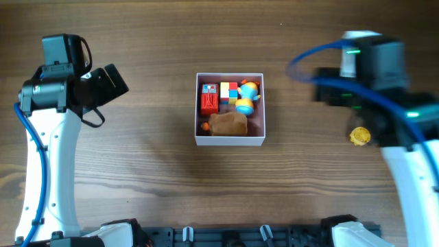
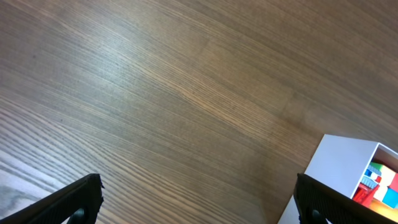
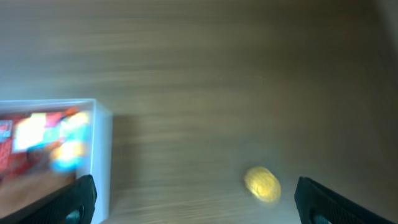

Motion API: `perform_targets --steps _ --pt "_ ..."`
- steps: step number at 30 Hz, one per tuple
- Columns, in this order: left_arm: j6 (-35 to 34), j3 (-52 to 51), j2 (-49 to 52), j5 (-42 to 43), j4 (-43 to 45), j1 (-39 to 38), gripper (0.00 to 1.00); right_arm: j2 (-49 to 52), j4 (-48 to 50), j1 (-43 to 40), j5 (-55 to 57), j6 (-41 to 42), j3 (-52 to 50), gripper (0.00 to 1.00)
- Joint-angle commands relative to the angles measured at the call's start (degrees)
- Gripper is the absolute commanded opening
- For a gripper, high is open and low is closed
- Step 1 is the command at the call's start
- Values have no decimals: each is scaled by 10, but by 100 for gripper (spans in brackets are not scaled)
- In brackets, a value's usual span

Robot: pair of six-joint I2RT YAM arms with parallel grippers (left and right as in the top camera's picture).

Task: Pack container
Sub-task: 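Move the right gripper to the yellow wheel toy and grasp it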

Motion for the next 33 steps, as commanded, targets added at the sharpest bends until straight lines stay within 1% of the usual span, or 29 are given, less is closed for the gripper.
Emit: perform_targets --steps 1,3,4,7,9,12,15,19,22,25,33 --pt "0 3 -2 7 -2 3 100 13 -12 -171 -111 84 -11 100" --pt "0 3 -2 7 -3 3 100 48 -13 -263 -159 84 -42 100" --pt "-1 3 -2 7 -3 3 100 69 -10 -290 -163 85 -62 100" --pt "-1 3 -2 7 -3 3 100 136 16 -330 -167 78 -114 100" --pt "-1 3 -2 7 -3 3 100 192 53 -334 -167 70 -151 100" --pt "-1 3 -2 7 -3 3 100 250 96 -334 -169 66 -179 100" --pt "-1 3 -2 7 -5 3 100 287 130 -334 -175 56 -198 100" --pt "-1 3 -2 7 -5 3 100 332 153 -334 -175 55 -198 100" --pt "-1 3 -2 7 -5 3 100 340 167 -334 -175 55 -205 100" --pt "-1 3 -2 7 -5 3 100 340 199 -334 -176 56 -234 100" --pt "-1 3 -2 7 -5 3 100 340 215 -334 -175 55 -245 100"
